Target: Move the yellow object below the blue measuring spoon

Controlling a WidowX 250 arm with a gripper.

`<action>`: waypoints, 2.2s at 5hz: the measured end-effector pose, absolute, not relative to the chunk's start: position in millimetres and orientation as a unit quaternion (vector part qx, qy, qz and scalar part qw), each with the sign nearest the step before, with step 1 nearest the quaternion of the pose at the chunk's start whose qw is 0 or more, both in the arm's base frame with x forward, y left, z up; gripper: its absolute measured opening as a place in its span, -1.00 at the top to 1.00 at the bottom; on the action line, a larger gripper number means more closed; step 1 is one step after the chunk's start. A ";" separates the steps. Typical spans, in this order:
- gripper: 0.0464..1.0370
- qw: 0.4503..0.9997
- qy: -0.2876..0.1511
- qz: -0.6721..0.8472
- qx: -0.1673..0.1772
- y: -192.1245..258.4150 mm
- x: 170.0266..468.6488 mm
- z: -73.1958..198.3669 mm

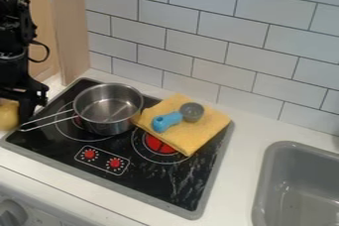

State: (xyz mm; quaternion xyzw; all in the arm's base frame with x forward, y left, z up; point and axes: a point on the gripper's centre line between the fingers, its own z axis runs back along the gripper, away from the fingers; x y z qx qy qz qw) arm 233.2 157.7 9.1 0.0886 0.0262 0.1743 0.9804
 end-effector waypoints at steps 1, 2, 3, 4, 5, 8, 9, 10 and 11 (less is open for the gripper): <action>-0.20 0.981 0.008 0.171 0.091 158.4 236.9 26.2; -0.20 0.982 -0.013 0.166 0.091 154.8 242.4 44.1; -0.20 0.984 -0.050 0.143 0.089 142.3 253.6 63.3; -0.20 0.987 -0.097 0.097 0.084 117.8 268.0 89.4; -0.20 0.989 -0.124 0.047 0.073 87.6 278.9 102.7; -0.20 0.984 -0.128 -0.106 0.061 2.2 259.3 96.2; -0.20 0.977 -0.128 -0.159 0.057 -22.2 254.7 86.4; -0.20 0.976 -0.100 -0.190 0.046 -35.0 247.5 63.9; -0.20 0.969 -0.101 -0.223 0.045 -45.8 251.8 52.1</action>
